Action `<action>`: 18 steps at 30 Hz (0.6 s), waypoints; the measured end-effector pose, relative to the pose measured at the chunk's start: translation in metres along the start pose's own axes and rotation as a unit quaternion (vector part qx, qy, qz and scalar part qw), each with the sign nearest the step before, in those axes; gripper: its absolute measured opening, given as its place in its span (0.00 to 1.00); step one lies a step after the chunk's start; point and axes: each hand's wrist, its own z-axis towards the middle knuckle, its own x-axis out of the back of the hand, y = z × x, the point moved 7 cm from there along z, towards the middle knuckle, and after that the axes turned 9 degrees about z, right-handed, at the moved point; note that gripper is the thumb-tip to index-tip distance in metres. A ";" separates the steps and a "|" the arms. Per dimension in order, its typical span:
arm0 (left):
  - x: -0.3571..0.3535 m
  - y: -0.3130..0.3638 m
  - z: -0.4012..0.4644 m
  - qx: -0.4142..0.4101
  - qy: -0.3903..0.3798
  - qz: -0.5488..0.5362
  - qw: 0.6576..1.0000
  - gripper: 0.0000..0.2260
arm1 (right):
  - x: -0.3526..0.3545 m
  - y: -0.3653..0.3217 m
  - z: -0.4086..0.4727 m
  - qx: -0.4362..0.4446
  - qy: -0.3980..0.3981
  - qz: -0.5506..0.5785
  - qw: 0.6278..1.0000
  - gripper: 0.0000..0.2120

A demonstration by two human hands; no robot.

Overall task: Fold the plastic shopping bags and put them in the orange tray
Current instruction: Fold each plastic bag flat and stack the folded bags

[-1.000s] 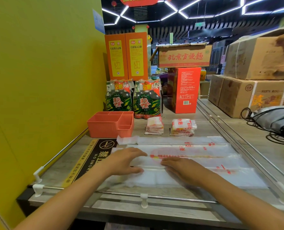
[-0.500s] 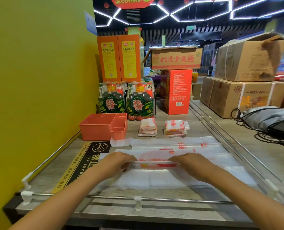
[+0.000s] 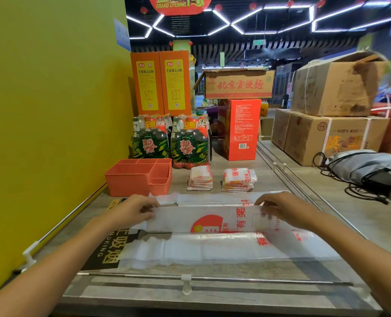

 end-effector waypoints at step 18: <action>-0.040 0.078 0.010 -0.092 -0.019 0.068 0.993 0.24 | -0.074 -0.067 0.026 0.137 -0.020 -0.097 0.986 0.25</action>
